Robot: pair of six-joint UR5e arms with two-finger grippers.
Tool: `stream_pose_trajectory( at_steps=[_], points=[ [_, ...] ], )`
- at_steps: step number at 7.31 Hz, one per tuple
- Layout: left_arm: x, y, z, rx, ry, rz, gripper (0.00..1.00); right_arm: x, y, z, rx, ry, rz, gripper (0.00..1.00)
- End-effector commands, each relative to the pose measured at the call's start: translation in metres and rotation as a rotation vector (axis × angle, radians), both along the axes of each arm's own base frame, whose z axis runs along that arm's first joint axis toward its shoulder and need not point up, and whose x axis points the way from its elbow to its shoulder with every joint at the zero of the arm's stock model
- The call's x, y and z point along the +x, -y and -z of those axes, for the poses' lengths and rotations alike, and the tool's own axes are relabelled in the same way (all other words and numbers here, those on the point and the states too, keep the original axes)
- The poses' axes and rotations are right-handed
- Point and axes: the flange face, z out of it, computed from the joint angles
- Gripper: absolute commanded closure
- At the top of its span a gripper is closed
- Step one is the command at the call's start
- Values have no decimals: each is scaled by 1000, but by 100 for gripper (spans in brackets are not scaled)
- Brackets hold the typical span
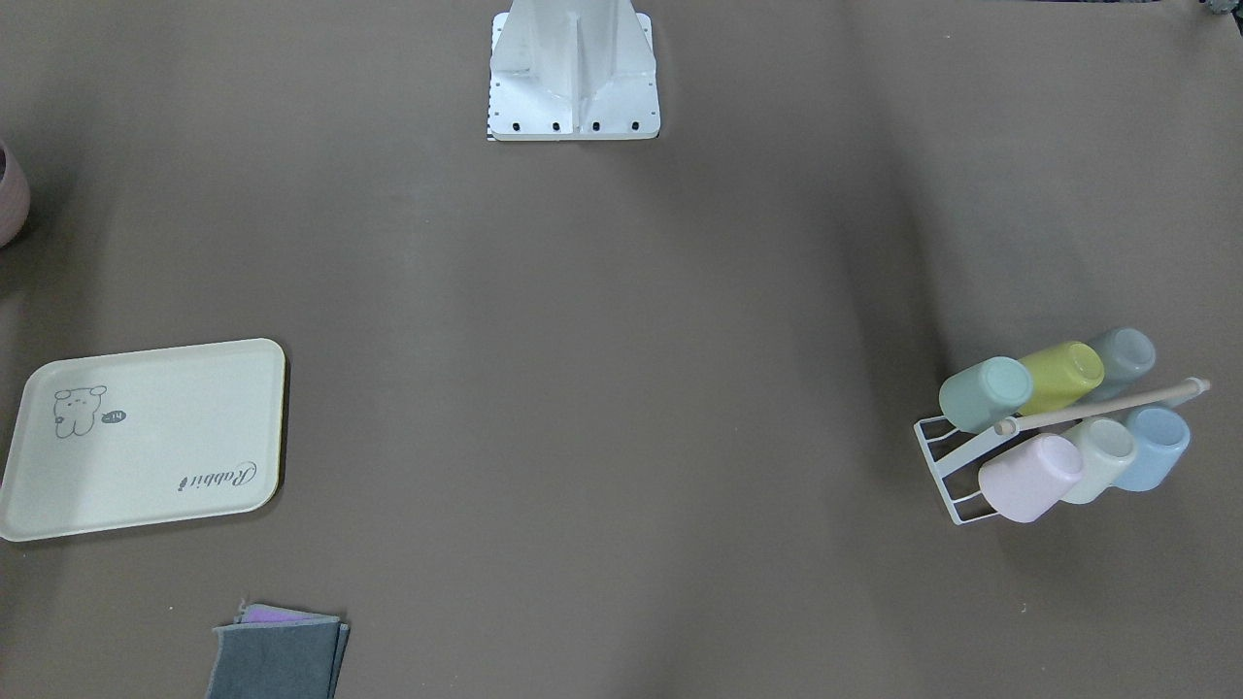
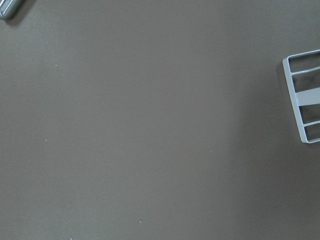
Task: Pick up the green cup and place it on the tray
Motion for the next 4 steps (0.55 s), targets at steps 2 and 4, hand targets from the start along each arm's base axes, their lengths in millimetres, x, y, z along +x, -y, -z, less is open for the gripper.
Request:
stream_pose_trajectory(
  at_steps=[2,4],
  points=[
    [1,0,0,-2,-1,-1,1,0,3,2,21,0,-10,0],
    [1,0,-2,-5,-1,-1,1,0,3,10,43,3,-4,0]
  ],
)
